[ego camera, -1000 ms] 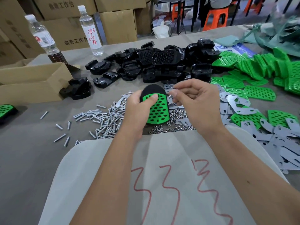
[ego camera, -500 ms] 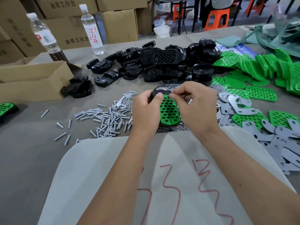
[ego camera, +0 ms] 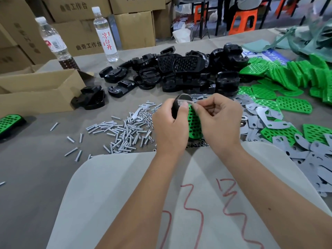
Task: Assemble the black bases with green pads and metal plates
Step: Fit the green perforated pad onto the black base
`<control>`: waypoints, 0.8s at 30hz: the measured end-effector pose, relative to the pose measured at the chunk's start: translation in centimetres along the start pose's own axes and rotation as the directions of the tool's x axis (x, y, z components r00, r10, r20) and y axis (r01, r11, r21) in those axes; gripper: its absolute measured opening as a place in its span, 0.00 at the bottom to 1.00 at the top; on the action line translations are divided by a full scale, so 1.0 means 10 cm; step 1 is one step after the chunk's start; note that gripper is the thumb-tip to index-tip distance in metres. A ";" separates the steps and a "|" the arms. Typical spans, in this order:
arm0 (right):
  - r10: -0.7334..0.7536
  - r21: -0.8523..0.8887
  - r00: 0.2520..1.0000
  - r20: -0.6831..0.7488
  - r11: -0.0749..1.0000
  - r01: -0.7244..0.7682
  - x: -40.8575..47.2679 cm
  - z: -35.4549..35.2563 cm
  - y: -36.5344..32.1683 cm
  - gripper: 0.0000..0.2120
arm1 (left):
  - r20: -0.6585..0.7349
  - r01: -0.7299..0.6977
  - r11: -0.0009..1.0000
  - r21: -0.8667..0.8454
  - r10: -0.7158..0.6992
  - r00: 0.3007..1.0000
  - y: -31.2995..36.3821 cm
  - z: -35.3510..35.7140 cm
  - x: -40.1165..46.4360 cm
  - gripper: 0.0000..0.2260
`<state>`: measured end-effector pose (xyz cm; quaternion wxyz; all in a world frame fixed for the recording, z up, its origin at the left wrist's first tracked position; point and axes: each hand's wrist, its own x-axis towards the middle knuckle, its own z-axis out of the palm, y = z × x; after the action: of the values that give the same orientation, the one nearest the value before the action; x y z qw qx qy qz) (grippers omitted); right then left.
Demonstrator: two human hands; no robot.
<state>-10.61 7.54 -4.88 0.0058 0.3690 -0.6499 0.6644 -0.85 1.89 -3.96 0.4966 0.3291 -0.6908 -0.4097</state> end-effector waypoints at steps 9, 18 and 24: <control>0.162 0.291 0.974 0.157 0.935 -0.202 0.09 -0.09 0.01 0.02 | 0.071 0.097 0.979 -0.181 -0.086 0.994 0.02 -0.05 0.07 0.10; 0.246 0.272 0.894 0.375 0.892 -0.360 0.15 -0.17 0.01 0.09 | 0.196 -0.011 0.995 0.100 -0.009 0.981 0.07 -0.30 0.23 0.21; 0.224 -0.162 0.953 0.206 0.968 -0.192 0.14 -0.18 0.07 0.07 | 0.170 0.067 0.475 0.877 -0.439 0.882 -0.03 -0.82 0.43 0.14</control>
<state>-12.86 8.28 -4.56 -0.1112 0.3690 -0.7269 0.5684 5.78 -3.91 -1.06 0.0617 0.5453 -0.8237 -0.1424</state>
